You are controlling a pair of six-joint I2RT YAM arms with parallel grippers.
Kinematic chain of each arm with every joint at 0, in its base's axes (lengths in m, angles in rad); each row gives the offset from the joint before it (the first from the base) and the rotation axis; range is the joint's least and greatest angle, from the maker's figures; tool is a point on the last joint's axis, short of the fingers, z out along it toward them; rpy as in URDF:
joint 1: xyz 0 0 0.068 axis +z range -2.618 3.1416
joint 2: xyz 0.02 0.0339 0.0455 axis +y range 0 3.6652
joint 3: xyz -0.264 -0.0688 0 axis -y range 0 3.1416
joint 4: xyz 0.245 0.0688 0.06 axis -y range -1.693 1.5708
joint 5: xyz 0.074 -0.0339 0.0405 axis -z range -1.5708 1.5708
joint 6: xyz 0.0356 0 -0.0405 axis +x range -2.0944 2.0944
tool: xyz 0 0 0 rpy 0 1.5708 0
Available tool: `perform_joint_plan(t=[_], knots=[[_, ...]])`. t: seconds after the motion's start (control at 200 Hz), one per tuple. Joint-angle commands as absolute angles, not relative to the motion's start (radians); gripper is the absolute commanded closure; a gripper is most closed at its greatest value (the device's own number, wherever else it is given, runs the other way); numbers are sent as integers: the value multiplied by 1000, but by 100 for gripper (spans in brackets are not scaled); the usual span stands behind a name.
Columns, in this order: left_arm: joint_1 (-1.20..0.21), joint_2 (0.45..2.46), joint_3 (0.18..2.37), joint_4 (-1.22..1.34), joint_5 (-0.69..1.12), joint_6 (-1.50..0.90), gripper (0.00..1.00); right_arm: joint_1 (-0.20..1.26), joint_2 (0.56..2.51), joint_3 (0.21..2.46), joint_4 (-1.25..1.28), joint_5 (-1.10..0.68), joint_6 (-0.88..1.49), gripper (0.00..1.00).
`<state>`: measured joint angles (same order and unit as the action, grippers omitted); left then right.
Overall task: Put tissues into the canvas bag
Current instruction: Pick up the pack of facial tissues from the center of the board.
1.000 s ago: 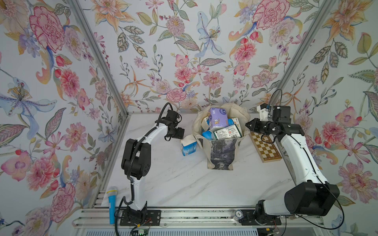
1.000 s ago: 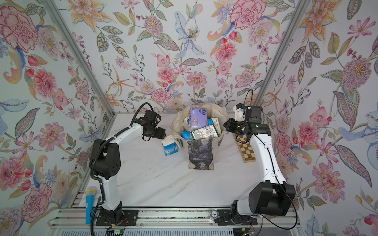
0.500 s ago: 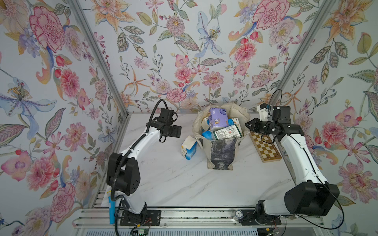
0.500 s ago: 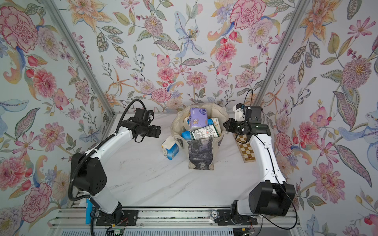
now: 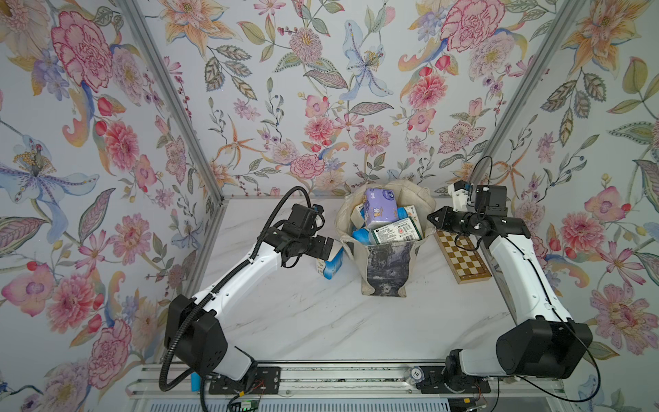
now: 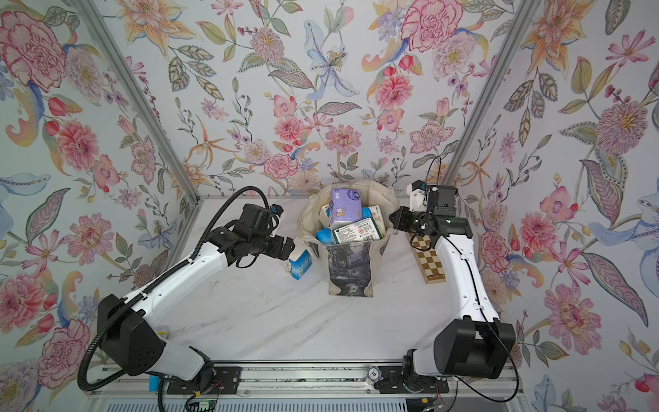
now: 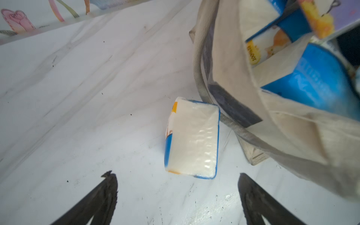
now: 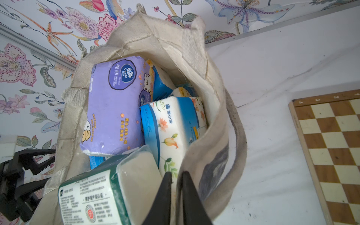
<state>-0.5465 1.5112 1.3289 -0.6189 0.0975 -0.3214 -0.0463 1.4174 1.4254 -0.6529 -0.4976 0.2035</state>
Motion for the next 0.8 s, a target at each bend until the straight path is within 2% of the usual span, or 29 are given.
perform_joint_plan(t=[0.0,0.586,0.796], knots=[[-549,1543,1325,-639,96,-299,3,-38,1404,1436,-637,-511,214,85],[-563,1764,1418,-582,173,-223,3,-38,1407,1432,-635,-500,215,85],[-563,1825,1446,-579,193,-212,8,-40,1414,1431,-637,-499,213,85]])
